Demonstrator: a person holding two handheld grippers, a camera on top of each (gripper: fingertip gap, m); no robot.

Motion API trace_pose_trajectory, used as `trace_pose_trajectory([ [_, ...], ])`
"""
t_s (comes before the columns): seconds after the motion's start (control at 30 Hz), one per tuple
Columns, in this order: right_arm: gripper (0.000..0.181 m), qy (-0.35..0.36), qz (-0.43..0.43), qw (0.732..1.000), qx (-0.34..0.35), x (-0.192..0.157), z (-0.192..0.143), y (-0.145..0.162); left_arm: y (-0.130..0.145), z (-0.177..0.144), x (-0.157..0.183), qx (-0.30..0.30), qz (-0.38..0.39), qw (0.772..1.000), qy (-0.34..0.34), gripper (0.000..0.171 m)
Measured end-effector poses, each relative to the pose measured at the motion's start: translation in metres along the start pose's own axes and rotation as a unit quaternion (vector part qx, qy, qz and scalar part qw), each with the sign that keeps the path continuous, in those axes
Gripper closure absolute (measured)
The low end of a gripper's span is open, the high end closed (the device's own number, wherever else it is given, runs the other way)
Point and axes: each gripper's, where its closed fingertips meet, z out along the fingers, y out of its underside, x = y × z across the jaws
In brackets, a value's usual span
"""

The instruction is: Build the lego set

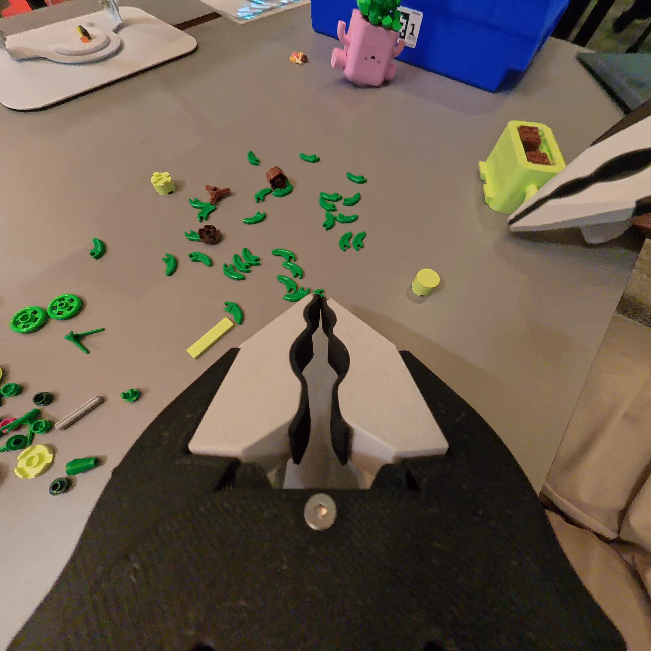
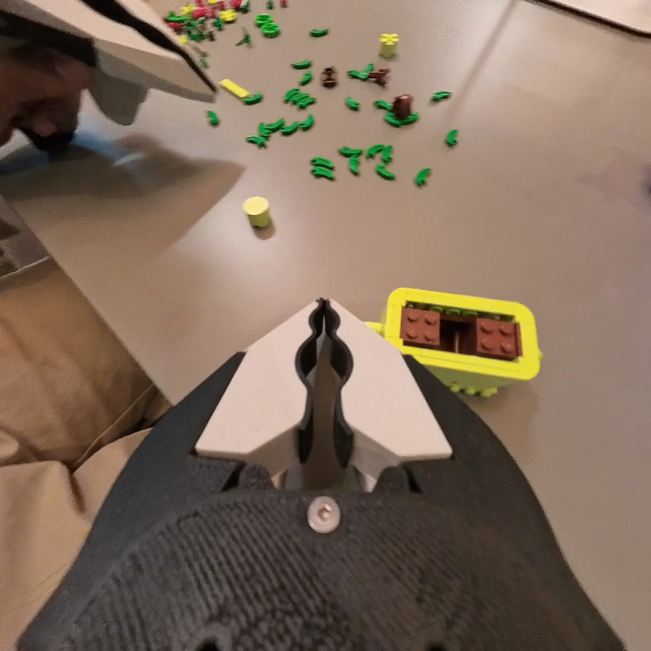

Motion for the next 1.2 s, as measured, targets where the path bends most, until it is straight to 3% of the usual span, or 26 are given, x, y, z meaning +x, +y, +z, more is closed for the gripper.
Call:
trace_pose_trajectory([
  [0.17,0.181,0.084,0.008,0.996,-0.019,0.034,-0.002,0.006,0.000,0.000,-0.001,0.002,-0.005,1.000,-0.001,0.171],
  [0.47,0.181,-0.047,0.000,0.996,0.080,-0.021,-0.006,-0.038,0.002,-0.005,-0.003,0.005,-0.033,0.999,0.006,0.171],
  [0.6,0.181,-0.070,0.005,0.988,0.136,-0.029,-0.002,-0.061,-0.006,-0.005,-0.024,0.016,-0.060,0.998,-0.016,0.165],
  [0.77,0.181,-0.132,0.041,0.977,0.163,-0.032,0.009,-0.078,-0.041,0.038,-0.077,-0.048,-0.041,0.997,-0.047,0.139],
  [0.9,0.181,-0.133,0.030,0.974,0.178,-0.025,0.013,-0.086,-0.047,0.087,-0.112,-0.111,-0.042,0.991,-0.054,0.128],
  [1.07,0.181,-0.125,-0.019,0.976,0.177,-0.022,0.018,-0.088,-0.036,0.124,-0.139,-0.152,-0.033,0.985,-0.074,0.136],
  [1.13,0.181,-0.126,-0.019,0.973,0.190,-0.022,0.014,-0.090,-0.040,0.126,-0.139,-0.142,-0.044,0.987,-0.065,0.156],
  [1.2,0.181,-0.121,-0.024,0.969,0.214,-0.021,0.007,-0.093,-0.038,0.123,-0.139,-0.153,-0.048,0.985,-0.060,0.156],
])
